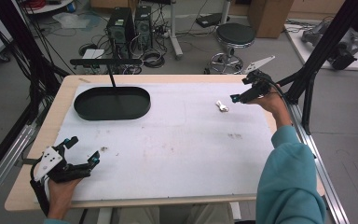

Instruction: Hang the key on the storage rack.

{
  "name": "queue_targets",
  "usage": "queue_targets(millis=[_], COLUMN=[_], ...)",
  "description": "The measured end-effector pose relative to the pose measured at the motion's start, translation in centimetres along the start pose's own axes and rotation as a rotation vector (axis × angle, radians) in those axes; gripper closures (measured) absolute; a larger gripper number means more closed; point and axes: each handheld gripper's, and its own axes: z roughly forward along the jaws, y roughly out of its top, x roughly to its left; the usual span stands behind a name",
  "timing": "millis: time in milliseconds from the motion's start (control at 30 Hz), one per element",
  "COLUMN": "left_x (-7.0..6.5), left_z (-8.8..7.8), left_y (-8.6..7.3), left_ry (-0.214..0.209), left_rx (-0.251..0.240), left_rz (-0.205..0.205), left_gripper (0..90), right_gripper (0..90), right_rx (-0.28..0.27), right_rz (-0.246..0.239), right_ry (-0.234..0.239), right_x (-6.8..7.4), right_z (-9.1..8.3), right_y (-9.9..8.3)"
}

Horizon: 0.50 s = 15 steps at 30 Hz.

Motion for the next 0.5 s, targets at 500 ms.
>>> queue_targets(millis=[500], left_x=[0.0], left_z=[0.0], left_y=[0.0], left_ry=[-0.001], left_rx=[-0.005], left_rz=[-0.003], left_gripper=[1.7], right_gripper=[0.6], right_rx=[0.164], right_rz=[0.077], right_ry=[0.081], right_x=[-1.6], right_z=[5.2], right_y=[-1.6])
